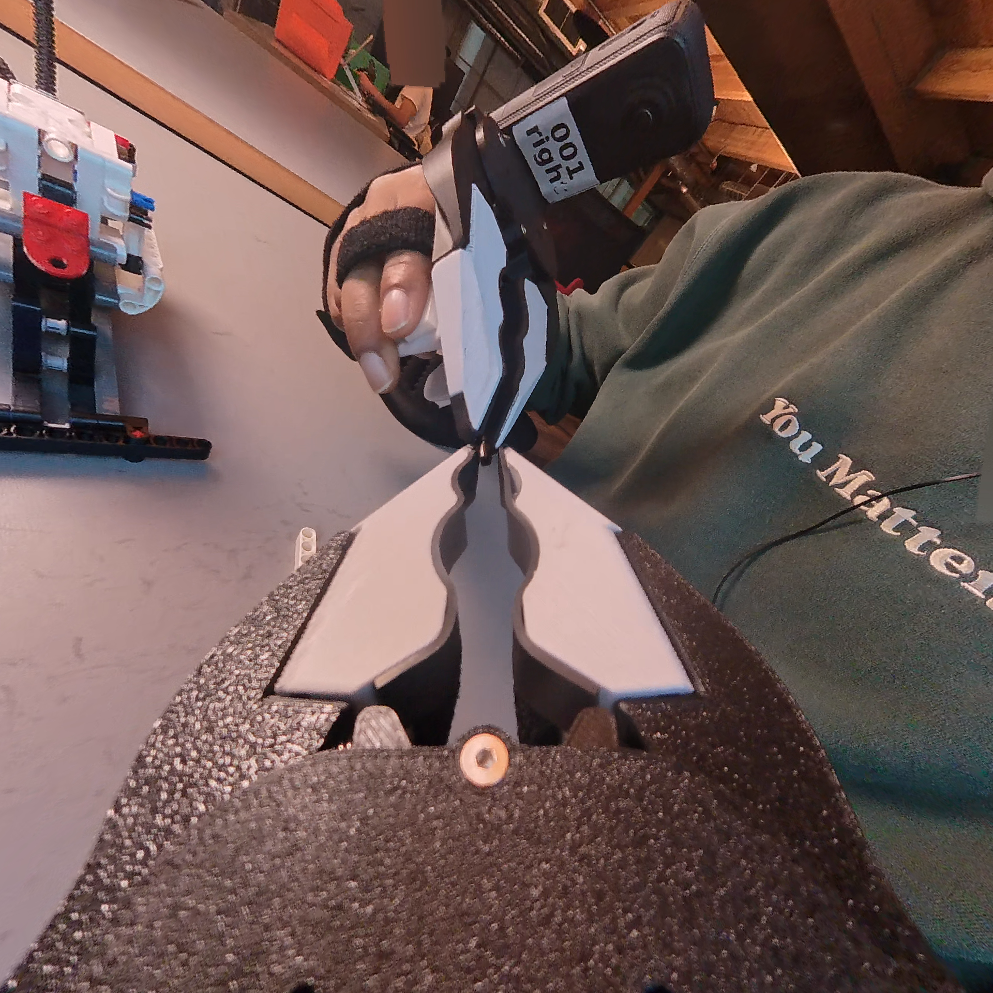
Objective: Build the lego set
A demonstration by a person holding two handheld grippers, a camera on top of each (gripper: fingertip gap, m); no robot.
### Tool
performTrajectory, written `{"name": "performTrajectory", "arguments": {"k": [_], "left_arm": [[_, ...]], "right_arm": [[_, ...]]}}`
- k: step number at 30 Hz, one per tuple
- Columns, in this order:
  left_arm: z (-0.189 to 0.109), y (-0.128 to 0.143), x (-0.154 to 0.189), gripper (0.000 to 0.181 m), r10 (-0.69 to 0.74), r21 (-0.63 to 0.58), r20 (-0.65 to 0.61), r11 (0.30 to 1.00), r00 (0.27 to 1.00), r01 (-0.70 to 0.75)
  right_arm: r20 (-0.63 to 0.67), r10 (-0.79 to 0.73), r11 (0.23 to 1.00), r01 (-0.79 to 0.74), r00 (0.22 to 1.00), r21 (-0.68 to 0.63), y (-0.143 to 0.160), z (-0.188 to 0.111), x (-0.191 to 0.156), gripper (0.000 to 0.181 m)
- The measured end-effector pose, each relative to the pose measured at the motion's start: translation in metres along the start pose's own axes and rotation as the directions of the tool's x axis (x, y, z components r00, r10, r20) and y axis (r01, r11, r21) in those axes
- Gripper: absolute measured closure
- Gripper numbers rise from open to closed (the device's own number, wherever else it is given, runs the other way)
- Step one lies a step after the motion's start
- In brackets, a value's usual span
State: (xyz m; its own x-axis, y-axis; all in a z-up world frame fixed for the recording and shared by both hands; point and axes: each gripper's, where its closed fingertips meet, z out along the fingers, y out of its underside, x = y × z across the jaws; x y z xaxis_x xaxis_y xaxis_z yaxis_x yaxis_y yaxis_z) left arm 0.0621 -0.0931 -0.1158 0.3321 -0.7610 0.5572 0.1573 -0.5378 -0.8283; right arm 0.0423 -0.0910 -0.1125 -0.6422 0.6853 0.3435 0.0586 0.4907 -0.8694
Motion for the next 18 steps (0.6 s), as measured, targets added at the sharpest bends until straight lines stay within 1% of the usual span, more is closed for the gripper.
{"name": "performTrajectory", "arguments": {"k": [7, 13, 15, 18], "left_arm": [[0.000, -0.004, 0.005, 0.176, -0.005, 0.028, -0.037, 1.000, 0.999, 0.006], [0.004, 0.000, 0.005, 0.176, 0.000, 0.005, -0.037, 1.000, 0.999, 0.000], [0.006, 0.003, 0.001, 0.176, 0.003, -0.010, -0.007, 1.000, 1.000, -0.003], [0.010, 0.006, -0.010, 0.175, 0.067, -0.048, 0.095, 0.997, 0.993, -0.063]], "right_arm": [[-0.007, 0.026, 0.998, -0.026, 1.000, 0.052, -0.006, -0.002, 0.000, 0.177], [0.023, 0.075, 0.995, -0.076, 0.997, 0.062, -0.004, -0.003, -0.004, 0.177], [0.031, 0.077, 0.996, -0.078, 0.997, 0.035, 0.001, -0.004, -0.004, 0.178], [0.035, 0.082, 0.996, -0.081, 0.996, -0.027, 0.011, -0.006, -0.003, 0.178]]}}
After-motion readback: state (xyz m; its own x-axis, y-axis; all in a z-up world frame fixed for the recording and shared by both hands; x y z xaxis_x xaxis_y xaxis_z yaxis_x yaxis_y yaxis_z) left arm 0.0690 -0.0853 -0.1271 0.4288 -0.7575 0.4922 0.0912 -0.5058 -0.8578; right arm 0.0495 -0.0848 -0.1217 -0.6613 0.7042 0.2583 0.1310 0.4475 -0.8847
